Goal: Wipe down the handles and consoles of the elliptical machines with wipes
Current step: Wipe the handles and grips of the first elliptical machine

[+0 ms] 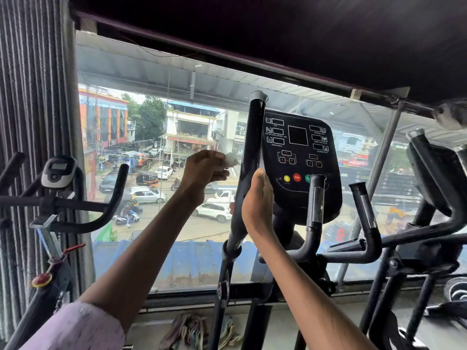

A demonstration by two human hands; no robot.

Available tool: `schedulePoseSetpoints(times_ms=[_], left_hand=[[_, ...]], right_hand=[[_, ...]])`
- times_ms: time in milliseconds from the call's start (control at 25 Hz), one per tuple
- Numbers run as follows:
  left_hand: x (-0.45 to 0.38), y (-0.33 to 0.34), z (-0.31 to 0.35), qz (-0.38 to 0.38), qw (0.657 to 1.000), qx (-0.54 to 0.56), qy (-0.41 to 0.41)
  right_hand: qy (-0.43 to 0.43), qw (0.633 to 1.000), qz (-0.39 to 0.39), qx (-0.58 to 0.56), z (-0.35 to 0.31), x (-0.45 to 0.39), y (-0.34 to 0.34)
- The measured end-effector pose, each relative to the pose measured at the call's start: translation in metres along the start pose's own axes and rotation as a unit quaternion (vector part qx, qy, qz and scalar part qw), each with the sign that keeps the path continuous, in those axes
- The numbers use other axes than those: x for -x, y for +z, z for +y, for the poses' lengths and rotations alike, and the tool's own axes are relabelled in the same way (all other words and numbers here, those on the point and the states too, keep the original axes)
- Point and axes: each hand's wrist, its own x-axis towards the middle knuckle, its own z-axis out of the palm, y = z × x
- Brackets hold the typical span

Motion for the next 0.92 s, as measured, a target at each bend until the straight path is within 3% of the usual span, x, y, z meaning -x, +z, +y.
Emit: schedulePoseSetpoints(times_ms=[80,200,280,400,480,640,920], left_hand=[[0.001,-0.008,-0.005,-0.034,0.998,0.045,-0.034],[-0.002,-0.017,-0.012,-0.036,0.999,0.002,0.028],[-0.008,-0.019,-0.018,0.013,0.992,-0.090,0.088],[-0.022,-0.016,-0.024,0.088,0.942,-0.250,0.205],[-0.038,-0.012,-0.021,0.140,0.920,-0.287,0.226],[-0.062,0.015,0.001,0.105,0.985,-0.121,0.072],[-0.084,0.063,0.060,0.024,0.996,0.071,-0.043]], right_hand=[[-0.011,1.000,-0.006,-0.004,0.002,-0.001,0.000],[-0.004,1.000,-0.003,-0.012,0.002,0.000,0.002],[-0.002,1.000,-0.013,-0.017,0.000,0.001,-0.001],[-0.002,1.000,-0.020,-0.015,0.001,0.000,-0.003],[0.000,1.000,-0.015,-0.002,0.001,0.000,-0.002],[-0.012,1.000,0.004,-0.005,0.002,0.000,0.006],[-0.005,1.000,0.011,0.007,0.006,-0.002,0.005]])
